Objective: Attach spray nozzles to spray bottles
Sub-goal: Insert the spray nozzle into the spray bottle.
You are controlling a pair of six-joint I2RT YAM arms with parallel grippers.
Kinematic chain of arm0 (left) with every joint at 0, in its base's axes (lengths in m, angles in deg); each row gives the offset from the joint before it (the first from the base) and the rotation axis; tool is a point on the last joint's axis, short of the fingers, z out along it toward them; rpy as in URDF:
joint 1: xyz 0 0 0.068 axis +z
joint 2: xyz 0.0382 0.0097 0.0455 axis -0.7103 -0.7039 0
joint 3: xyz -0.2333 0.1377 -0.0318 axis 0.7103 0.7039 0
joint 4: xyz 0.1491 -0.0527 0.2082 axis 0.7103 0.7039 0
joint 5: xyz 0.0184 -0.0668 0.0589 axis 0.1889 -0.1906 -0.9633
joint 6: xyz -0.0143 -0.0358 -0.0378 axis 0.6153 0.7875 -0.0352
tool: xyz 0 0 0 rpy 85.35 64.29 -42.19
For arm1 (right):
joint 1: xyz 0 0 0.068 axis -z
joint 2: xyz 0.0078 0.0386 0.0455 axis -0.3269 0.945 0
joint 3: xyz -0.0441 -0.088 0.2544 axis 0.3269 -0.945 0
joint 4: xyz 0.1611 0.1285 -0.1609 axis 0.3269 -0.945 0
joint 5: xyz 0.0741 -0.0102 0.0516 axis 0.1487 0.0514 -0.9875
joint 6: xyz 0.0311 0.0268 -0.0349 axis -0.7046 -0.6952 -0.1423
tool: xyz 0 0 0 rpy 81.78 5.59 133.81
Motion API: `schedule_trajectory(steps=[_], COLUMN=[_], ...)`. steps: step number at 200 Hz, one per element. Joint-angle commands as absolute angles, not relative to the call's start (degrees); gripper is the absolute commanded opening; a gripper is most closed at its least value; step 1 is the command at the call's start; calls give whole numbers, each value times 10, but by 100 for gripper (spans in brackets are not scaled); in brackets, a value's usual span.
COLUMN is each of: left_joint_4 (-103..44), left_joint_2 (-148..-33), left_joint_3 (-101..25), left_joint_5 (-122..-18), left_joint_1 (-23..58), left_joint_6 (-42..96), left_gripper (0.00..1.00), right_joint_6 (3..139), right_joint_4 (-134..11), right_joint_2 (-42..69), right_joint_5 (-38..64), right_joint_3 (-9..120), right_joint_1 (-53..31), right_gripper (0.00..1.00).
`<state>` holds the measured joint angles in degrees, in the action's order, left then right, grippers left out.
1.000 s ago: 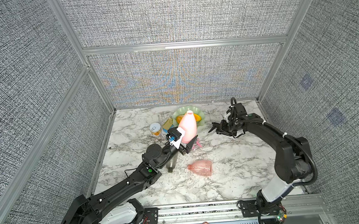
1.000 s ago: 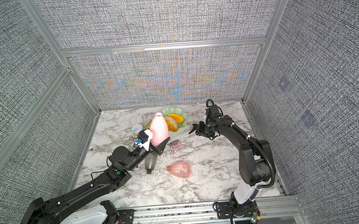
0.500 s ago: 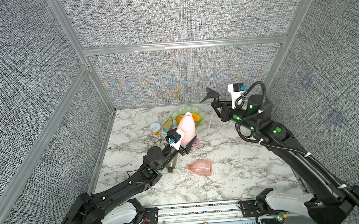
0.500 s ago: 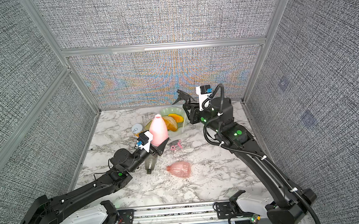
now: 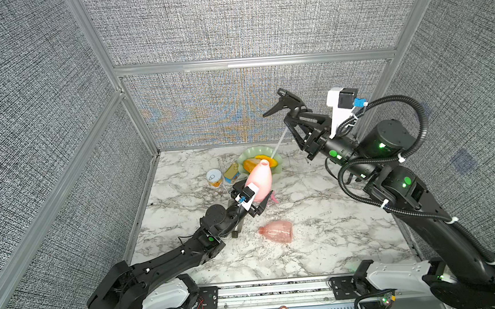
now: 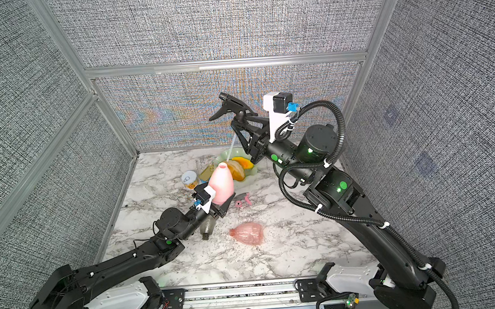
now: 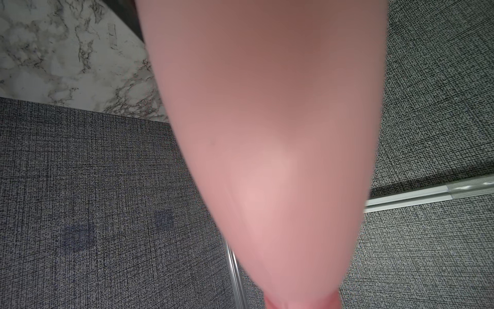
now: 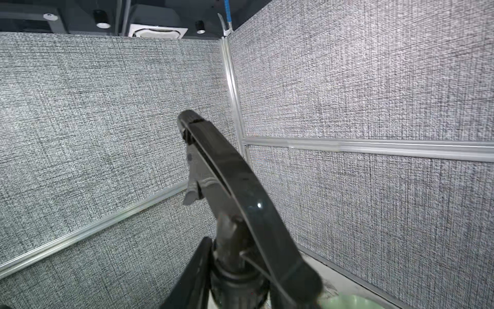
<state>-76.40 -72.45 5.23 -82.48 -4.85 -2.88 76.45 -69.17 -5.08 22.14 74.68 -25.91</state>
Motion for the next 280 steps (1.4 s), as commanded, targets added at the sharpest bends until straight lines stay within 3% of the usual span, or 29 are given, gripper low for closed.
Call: schedule_trajectory(steps=[1, 191, 280], left_joint_4=[-792, -788, -792], left_joint_2=[-724, -718, -712], left_joint_3=[50, 47, 50], left_joint_5=[-826, -830, -845], left_joint_1=[-48, -58, -59], left_joint_6=[-32, -20, -19], left_gripper=[79, 78, 78], right_joint_6=[791, 820, 791], right_joint_4=[-699, -702, -705], right_joint_2=[-47, -20, -12], right_joint_5=[238, 245, 226], right_joint_3=[751, 787, 746], right_joint_1=[-269, -287, -291], right_gripper=[35, 35, 35])
